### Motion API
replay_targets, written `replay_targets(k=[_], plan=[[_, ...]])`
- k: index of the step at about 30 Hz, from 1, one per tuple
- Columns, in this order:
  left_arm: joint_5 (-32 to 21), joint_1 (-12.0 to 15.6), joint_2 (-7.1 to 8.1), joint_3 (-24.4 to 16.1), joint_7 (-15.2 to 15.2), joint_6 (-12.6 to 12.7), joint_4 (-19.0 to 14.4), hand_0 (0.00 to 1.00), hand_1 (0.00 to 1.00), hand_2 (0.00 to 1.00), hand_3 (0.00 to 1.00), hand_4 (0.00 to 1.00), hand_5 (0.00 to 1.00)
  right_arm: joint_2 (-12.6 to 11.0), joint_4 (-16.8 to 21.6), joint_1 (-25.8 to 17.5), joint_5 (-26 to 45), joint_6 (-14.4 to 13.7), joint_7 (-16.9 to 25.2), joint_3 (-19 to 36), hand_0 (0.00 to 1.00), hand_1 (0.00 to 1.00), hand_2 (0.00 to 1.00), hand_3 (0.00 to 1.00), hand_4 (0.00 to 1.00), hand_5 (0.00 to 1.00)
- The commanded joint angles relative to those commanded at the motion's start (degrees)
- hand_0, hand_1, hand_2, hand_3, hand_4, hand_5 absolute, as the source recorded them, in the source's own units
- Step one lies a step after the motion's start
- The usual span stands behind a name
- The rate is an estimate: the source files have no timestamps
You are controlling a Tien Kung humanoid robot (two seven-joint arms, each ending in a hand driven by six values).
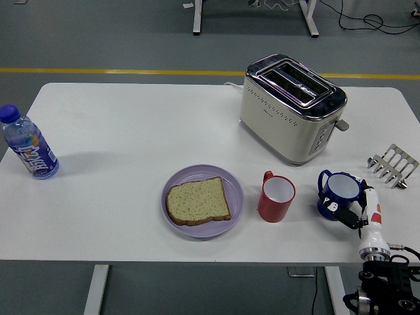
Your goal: Pick up the cup,pour liquid into bread,place the cup on the desk
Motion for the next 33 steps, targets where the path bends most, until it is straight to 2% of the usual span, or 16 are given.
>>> replay_targets(k=[10,11,16,17,23,33], plan=[[-0.16,-0.08,0.08,0.12,-0.08,-0.02,-0.01,0.685,0.692,0.697,0.549,0.253,0.998,-0.01,0.03,0.11,-1.47,-0.16,0.00,-0.16,0.579,0.431,0.521,0.536,0.736,0.002],[-0.16,-0.09,0.08,0.11,-0.08,-0.02,-0.01,0.685,0.692,0.697,0.551,0.253,0.998,-0.01,0.01,0.13,-1.59,-0.22,0.00,-0.17,0.598,0.476,0.574,0.644,0.764,0.002],[-0.28,-0.10,0.07,0.17,-0.12,0.00,0.00,0.685,0.692,0.697,0.551,0.253,0.998,0.00,-0.12,0.18,-2.11,-0.22,-0.26,-0.14,0.598,0.476,0.574,0.644,0.764,0.002],[-0.30,-0.10,0.07,0.17,-0.12,0.00,0.00,0.684,0.691,0.697,0.549,0.253,0.998,0.01,-0.14,0.18,-2.16,-0.22,-0.30,-0.13,0.615,0.514,0.611,0.680,0.782,0.002],[-0.33,-0.12,0.07,0.17,-0.11,-0.01,0.00,0.685,0.691,0.696,0.549,0.253,0.998,0.03,-0.35,0.27,-2.81,-0.22,-0.82,-0.17,0.630,0.532,0.631,0.696,0.790,0.002],[-0.42,-0.13,0.09,0.24,-0.17,-0.03,0.00,0.685,0.691,0.696,0.549,0.253,0.998,0.07,-0.51,0.33,-3.34,-0.22,-1.05,-0.21,0.637,0.541,0.648,0.711,0.794,0.002]])
